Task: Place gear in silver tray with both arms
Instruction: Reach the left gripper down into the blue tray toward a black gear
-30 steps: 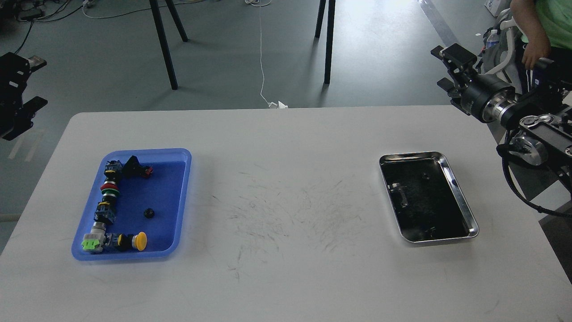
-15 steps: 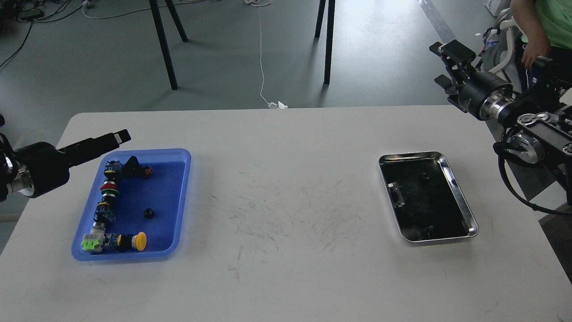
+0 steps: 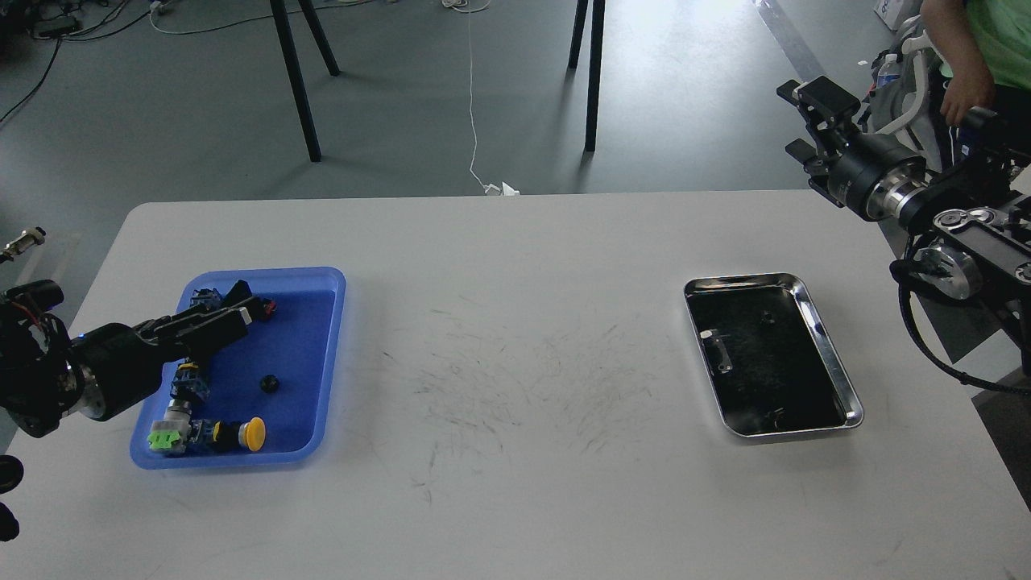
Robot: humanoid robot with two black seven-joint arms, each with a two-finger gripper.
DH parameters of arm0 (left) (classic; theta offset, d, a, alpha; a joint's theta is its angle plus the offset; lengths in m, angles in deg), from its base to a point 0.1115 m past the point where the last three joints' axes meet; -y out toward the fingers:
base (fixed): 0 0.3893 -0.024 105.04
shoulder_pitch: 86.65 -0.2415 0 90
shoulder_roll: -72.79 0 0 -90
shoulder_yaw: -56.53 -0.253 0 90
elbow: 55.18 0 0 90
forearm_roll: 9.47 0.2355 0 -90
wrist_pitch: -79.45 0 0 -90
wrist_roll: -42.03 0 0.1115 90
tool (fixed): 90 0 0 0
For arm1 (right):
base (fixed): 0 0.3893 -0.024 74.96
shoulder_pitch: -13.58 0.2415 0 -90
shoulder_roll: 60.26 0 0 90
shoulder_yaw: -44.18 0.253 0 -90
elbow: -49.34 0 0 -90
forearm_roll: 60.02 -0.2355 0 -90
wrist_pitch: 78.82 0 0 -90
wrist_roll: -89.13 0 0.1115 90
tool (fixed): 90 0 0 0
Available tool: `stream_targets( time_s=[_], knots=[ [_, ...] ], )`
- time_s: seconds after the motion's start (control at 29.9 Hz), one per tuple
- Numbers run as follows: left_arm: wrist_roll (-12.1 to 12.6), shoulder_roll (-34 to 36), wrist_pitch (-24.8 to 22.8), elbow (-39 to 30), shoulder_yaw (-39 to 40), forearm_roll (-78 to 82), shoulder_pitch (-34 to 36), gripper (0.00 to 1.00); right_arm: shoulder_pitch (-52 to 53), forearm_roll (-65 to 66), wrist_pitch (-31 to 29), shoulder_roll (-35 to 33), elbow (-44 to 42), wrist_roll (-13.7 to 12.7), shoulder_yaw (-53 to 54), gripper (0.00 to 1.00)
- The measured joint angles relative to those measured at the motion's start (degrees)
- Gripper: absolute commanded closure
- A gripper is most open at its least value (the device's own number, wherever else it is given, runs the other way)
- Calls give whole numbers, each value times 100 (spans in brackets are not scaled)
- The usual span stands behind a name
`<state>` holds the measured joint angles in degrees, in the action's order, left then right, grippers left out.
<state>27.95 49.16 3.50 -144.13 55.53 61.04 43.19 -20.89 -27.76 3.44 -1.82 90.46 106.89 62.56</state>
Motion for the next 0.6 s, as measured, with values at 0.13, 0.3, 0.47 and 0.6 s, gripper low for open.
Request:
stream_targets(
  time_s=[0.13, 0.3, 0.47, 0.6],
  knots=[
    [15, 7, 10, 22, -12, 791, -9, 2, 0, 0, 0, 7, -15, 0, -1, 6],
    [15, -53, 24, 132, -43, 1906, -7, 2, -6, 0, 4, 10, -17, 0, -1, 6],
    [-3, -202, 29, 393, -57, 2588, 30, 3, -6, 0, 9, -7, -17, 0, 2, 6],
    [-12, -402, 36, 541, -75, 2870, 27, 3, -5, 0, 5, -7, -17, 0, 2, 6]
  ],
)
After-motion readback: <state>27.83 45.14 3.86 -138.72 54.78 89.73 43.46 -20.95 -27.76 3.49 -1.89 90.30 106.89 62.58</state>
